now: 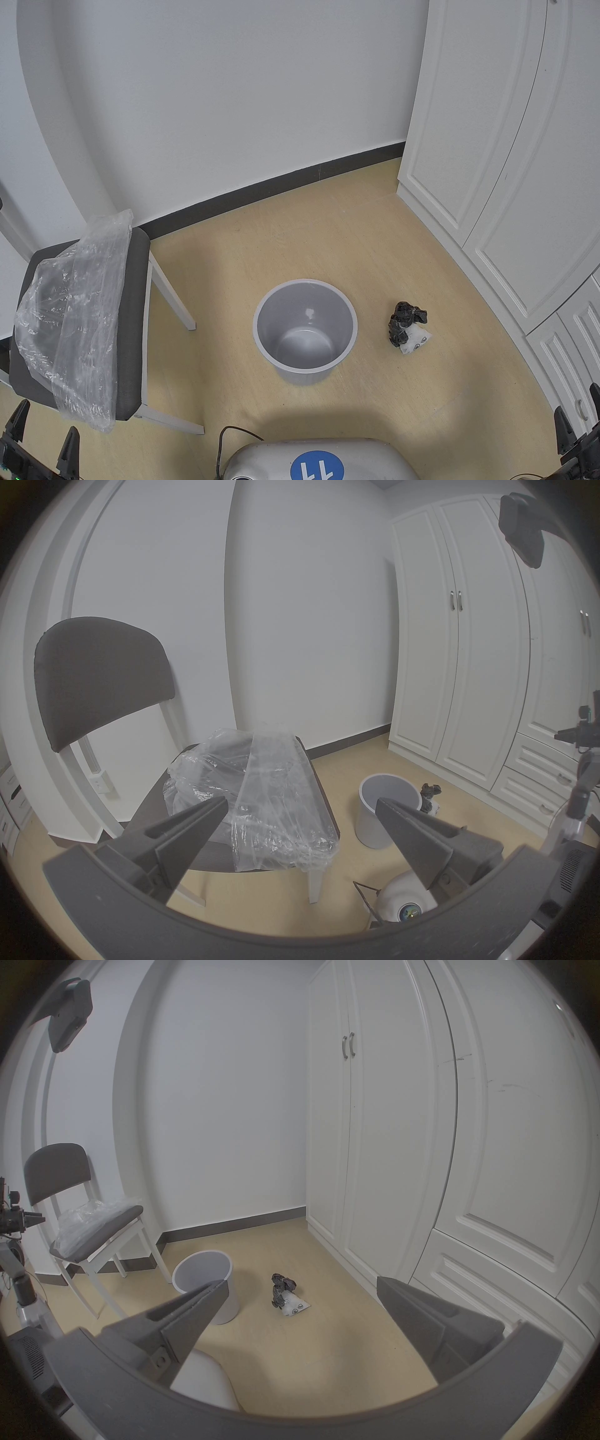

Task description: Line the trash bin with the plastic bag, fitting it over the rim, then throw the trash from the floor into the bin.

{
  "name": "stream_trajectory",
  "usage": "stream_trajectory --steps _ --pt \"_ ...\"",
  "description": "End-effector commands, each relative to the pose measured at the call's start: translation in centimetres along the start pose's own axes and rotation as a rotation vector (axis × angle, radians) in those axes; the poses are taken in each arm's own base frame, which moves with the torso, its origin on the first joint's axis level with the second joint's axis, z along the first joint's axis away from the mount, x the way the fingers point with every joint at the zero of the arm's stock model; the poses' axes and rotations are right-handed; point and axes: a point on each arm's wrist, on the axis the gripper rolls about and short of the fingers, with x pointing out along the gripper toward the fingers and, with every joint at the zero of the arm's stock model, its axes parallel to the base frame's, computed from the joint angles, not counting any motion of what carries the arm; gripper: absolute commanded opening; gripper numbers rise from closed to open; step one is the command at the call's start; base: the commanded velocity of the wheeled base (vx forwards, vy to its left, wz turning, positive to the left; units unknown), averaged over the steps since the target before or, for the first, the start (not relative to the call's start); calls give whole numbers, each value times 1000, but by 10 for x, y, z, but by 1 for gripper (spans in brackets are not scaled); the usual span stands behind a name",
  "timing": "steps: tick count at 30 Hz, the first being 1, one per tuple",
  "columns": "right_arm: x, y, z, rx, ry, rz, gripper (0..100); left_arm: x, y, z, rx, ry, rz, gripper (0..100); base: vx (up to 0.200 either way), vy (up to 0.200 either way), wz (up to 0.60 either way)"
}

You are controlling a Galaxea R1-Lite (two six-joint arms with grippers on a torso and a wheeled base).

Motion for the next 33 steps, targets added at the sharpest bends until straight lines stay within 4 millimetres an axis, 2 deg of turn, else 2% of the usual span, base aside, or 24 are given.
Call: stream_trajectory --steps 1,10,16,23,24,26,30,33 --pt "0 0 -5 8 1 -1 100 0 0 -5 -5 1 2 100 0 0 0" --pt "0 0 -5 34 -1 -8 100 0 1 -4 -81 -1 48 100 0 0 0" --pt "0 0 -4 -19 -4 -2 100 0 0 -4 -8 -8 23 100 0 0 0" --pt "0 0 -3 14 -12 -10 100 -1 1 0 -31 -34 27 100 0 0 0" --pt "-5 -1 17 66 -113 -7 100 -7 1 26 -145 -198 16 100 0 0 0" --pt "-16 -1 48 141 -211 12 100 -16 1 50 -221 -317 -24 100 0 0 0" --pt "-16 -1 65 117 -163 9 100 -17 0 49 -148 -264 -51 100 0 0 0" --pt "-9 0 66 109 -118 30 100 -15 0 42 -113 -205 -47 100 0 0 0"
